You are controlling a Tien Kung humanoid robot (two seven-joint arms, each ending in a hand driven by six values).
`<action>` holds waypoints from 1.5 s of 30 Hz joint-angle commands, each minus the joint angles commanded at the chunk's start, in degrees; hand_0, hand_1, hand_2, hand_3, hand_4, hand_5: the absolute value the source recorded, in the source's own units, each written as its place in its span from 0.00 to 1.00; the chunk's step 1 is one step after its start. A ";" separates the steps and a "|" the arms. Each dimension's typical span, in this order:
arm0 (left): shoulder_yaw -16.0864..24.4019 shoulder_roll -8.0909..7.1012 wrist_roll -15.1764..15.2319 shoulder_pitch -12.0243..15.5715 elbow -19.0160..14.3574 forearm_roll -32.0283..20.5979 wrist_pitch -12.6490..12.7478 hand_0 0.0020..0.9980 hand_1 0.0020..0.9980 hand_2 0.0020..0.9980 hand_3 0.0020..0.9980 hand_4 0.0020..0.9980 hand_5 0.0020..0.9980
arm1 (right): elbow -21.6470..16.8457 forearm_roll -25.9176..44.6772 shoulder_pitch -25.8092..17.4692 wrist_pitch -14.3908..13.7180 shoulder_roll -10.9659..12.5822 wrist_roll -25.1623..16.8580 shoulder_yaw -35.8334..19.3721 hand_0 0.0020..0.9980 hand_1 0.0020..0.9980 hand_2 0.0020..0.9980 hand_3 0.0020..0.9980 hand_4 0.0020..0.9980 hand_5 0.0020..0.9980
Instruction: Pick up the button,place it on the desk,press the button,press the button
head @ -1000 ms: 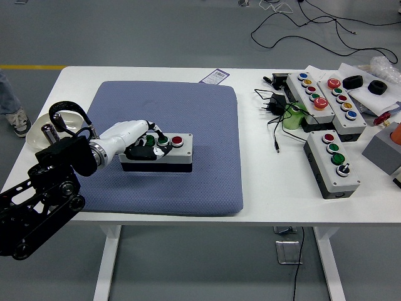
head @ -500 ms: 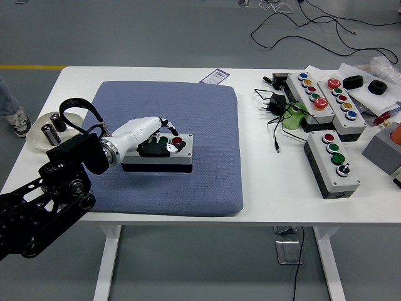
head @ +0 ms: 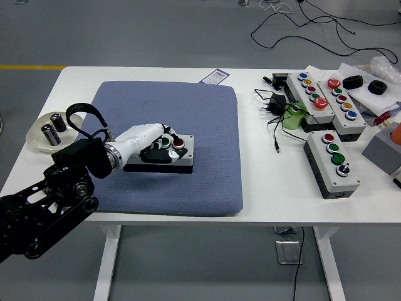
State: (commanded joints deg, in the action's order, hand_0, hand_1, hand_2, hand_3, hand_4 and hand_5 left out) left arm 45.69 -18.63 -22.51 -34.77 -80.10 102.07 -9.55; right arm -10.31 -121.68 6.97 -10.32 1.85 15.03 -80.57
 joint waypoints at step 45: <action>31.53 0.87 17.07 9.35 4.87 -44.39 18.32 0.77 0.86 0.87 0.96 0.65 1.00 | 0.00 0.36 -0.37 0.16 -0.20 0.04 0.06 0.68 0.66 0.71 0.65 0.35 0.19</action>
State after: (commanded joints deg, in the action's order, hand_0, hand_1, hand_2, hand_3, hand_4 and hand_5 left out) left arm 77.23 -17.76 -5.44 -25.41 -75.23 57.68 8.76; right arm -10.31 -121.32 6.60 -10.16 1.65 15.07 -80.51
